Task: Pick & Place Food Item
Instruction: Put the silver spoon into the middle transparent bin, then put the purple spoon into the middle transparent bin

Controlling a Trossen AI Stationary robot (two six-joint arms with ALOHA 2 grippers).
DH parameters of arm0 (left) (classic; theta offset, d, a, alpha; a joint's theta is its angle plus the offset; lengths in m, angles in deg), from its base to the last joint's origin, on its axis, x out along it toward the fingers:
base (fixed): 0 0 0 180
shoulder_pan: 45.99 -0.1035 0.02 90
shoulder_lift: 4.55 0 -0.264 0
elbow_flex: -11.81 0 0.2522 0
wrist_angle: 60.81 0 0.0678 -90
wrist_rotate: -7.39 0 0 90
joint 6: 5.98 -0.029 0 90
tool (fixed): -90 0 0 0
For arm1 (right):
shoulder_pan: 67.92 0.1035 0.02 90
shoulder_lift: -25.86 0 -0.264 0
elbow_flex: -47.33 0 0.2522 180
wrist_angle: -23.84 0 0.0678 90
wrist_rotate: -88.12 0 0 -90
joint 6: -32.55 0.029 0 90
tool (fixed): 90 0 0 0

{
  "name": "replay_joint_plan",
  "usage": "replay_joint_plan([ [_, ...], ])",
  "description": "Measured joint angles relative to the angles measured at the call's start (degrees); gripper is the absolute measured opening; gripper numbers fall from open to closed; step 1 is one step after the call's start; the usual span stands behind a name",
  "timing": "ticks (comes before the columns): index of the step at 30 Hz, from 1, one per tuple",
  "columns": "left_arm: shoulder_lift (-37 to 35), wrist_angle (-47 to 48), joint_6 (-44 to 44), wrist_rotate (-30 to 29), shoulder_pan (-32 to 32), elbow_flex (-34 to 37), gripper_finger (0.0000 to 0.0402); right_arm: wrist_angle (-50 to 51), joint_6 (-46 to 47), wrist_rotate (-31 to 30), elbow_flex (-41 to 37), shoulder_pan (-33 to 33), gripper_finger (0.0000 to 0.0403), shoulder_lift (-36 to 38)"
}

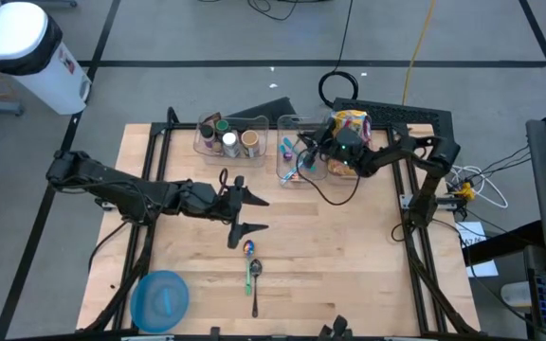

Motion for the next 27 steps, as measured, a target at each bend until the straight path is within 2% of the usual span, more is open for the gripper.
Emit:
replay_joint_plan([
  [9,0.0,0.9,0.9,0.0,0.0,0.0,0.0301,1.8,14.7,5.4,0.0,0.0,0.0154,4.6],
  [11,0.0,0.9,1.1,0.0,0.0,0.0,0.0301,2.4,17.7,8.4,0.0,0.0,0.0179,5.7],
  [16,0.0,0.9,1.2,0.0,0.0,0.0,0.0301,2.4,27.1,22.0,0.0,0.0,0.0222,9.8],
  [20,0.0,0.9,1.2,0.0,0.0,0.0,0.0301,1.2,36.5,36.8,0.0,1.4,0.0239,14.3],
  [24,0.0,1.6,1.2,0.0,0.0,0.0,0.0301,0.2,42.7,49.2,0.0,5.9,0.0241,19.3],
  [27,0.0,3.7,2.4,-0.1,0.0,0.0,0.0301,0.5,42.7,54.2,-0.6,11.9,0.0238,22.6],
])
